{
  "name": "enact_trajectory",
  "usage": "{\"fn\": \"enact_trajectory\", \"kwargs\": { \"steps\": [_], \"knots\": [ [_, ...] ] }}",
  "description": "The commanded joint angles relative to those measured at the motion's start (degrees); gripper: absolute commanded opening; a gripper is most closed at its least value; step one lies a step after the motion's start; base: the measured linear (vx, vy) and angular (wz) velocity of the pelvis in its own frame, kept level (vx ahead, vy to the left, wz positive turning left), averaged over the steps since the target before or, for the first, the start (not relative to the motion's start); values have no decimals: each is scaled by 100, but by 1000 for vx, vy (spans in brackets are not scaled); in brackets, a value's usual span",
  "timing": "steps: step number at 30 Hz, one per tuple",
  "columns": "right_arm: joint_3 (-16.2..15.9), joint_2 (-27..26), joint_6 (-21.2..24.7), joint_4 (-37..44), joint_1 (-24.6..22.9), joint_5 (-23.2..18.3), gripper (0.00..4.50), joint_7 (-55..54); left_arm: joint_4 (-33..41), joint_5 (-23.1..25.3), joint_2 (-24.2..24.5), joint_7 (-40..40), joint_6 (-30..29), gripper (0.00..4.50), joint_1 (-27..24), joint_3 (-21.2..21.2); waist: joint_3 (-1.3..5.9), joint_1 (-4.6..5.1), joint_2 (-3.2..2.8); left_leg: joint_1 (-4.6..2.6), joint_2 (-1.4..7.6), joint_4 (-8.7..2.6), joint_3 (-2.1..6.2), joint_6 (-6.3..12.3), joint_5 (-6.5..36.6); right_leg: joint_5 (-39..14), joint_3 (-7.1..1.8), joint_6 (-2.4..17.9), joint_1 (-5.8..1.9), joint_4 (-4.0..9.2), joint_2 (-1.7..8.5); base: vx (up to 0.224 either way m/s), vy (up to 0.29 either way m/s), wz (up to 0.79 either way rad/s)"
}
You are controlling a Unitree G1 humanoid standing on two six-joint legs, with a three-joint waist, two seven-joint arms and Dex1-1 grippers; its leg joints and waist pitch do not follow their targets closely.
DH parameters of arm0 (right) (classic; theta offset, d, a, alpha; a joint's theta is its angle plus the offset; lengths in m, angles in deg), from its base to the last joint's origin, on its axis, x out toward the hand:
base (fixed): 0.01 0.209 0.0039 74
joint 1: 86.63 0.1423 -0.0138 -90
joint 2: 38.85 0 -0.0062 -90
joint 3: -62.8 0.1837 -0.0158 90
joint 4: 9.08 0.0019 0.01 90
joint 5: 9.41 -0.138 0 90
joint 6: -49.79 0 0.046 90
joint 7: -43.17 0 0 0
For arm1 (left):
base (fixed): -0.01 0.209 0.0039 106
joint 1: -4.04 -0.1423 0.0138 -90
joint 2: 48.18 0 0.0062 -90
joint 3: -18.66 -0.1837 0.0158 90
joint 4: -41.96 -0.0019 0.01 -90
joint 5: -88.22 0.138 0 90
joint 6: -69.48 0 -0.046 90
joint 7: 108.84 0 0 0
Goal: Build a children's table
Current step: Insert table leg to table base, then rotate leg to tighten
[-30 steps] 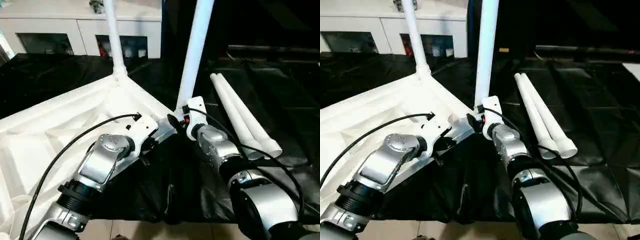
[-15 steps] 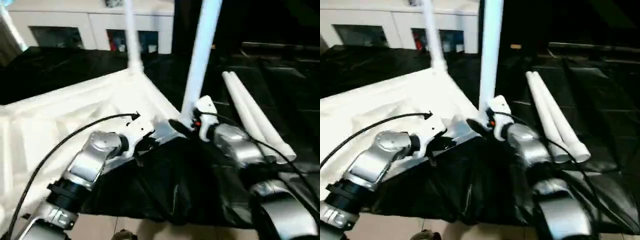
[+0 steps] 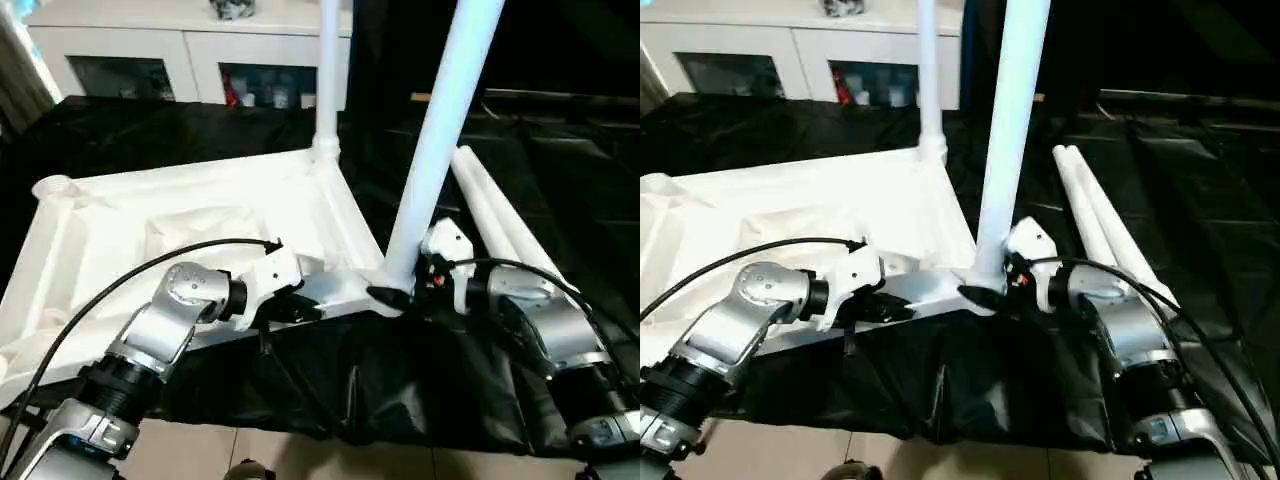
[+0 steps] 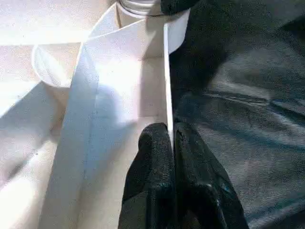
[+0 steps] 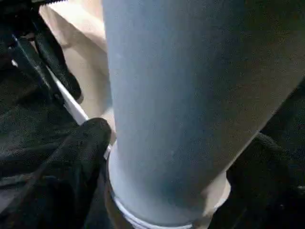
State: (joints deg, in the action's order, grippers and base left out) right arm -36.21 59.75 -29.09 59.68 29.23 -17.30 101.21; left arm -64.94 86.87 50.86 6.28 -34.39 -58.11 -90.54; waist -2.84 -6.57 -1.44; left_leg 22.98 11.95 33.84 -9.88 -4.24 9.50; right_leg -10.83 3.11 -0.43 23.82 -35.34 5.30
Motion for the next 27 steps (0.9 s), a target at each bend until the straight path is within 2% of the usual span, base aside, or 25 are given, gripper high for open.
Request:
{"fn": "enact_trajectory", "kwargs": {
  "steps": [1, 2, 7, 11, 16, 20, 21, 22, 23, 24, 25, 26, 27],
  "knots": [
    [-51, 56, 234, 340, -76, -64, 370, 47, 58, -230, -51, -244, 376, 0, 258, -26, 417, -9, -26, -147, 69, -362, -17, 206, 990, -103, -163, 1411, -345, 319, 196, 0, 0, 0],
    [-51, 56, 234, 340, -76, -64, 348, 47, 58, -230, -51, -244, 376, 0, 258, -26, 419, -7, -20, -149, 69, -360, -21, 207, 1003, -125, -164, 1411, -345, 323, 197, 0, 0, 0],
    [-59, 23, 383, 465, -89, -107, 320, 44, -79, -195, -47, -346, 508, 0, 283, -18, 428, -16, -31, -156, 80, -354, -18, 205, 990, -103, -161, 1459, -331, 306, 202, 0, 0, 0],
    [-84, -3, 404, 451, -79, -112, 284, 67, -135, -168, -34, -371, 554, 0, 282, -17, 434, -17, -15, -148, 78, -346, -18, 194, 966, -110, -164, 1459, -342, 298, 210, 0, 0, 0],
    [-106, -30, 508, 474, -127, -154, 274, 78, -225, -117, -37, -354, 603, 0, 273, -6, 434, -20, -14, -149, 76, -339, -20, 203, 957, -151, -163, 1450, -337, 296, 207, 0, 0, 0],
    [169, -524, 535, -9, -99, -171, 273, -759, -633, 67, -426, 630, 416, 0, 463, 243, 420, -6, -7, -160, 72, -344, -25, 115, 1101, -432, -177, 1406, -310, 327, 217, 0, 0, 0],
    [221, -628, 527, -127, -66, -155, 273, -955, -683, 82, -499, 782, 362, 0, 503, 280, 413, -3, 13, -162, 71, -350, -25, 91, 1143, -530, -176, 1383, -312, 341, 218, 0, 0, 0],
    [221, -628, 527, -127, -66, -155, 273, -955, -683, 82, -499, 782, 362, 0, 503, 280, 409, 6, 2, -165, 65, -350, -33, 61, 1185, -622, -181, 1382, -298, 341, 223, 0, 0, 0],
    [463, -1213, 445, -737, 129, -94, 273, -1967, -909, 150, -870, 1462, 81, 0, 692, 415, 387, 30, 11, -157, 63, -377, -23, -68, 1340, -1033, -186, 1283, -291, 368, 238, 0, 0, 0],
    [485, -1274, 448, -797, 151, -93, 273, -2062, -931, 156, -908, 1523, 58, 0, 710, 425, 357, 56, 4, -164, 53, -400, -22, -117, 1483, -1288, -187, 1244, -265, 404, 230, 0, 0, 0],
    [507, -1681, 408, -1146, 318, -76, 273, -2529, -1101, 206, -1208, 1944, -44, 0, 841, 457, 368, 61, 31, -174, 39, -410, 4, -220, 1599, -1699, -191, 1069, -290, 435, 246, 0, 0, 0],
    [507, -1681, 408, -1146, 318, -76, 273, -2529, -1101, 206, -1208, 1944, -44, 0, 841, 457, 359, 75, 20, -187, 32, -411, -1, -239, 1651, -1786, -199, 1042, -265, 445, 239, 0, 0, 0],
    [531, -1870, 387, -1317, 407, -51, 273, -2788, -1186, 231, -1343, 2126, -71, 0, 903, 467, 367, 72, 27, -184, 29, -415, 10, -231, 1655, -1807, -195, 1005, -288, 457, 241, 0, 0, 0]
  ]
}}
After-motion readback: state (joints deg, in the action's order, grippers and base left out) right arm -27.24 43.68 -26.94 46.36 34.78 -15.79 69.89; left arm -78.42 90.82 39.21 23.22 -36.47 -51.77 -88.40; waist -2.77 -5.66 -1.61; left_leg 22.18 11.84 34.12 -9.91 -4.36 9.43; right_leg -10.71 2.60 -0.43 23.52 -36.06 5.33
